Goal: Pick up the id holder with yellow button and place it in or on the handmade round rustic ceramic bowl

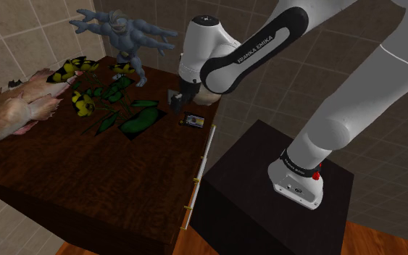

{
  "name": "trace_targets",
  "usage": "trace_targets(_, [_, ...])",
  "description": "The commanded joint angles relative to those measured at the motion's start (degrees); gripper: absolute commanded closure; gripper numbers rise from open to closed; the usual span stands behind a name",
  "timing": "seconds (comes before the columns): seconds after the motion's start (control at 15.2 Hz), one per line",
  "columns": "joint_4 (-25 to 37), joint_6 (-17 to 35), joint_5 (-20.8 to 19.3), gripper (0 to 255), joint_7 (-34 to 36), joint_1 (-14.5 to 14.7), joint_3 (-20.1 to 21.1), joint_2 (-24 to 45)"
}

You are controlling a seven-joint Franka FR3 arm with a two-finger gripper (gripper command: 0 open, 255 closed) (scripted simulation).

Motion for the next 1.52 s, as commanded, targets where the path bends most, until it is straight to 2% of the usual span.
trace_targets(0.0, [-0.1,1.7,-1.6,0,1.1,-0.5,0.1,1.8])
trace_targets(0.59, [-0.1,2.2,-2.1,0,1.4,-0.6,0.2,2.3])
trace_targets(0.66, [0.0,2.3,-2.2,255,1.6,-0.7,0.2,2.4])
trace_targets(1.25, [-0.1,2.2,-2.1,255,1.4,-0.7,0.2,2.3])
trace_targets(1.45, [0.4,-0.3,0.1,255,-0.3,-0.2,0.0,0.0])
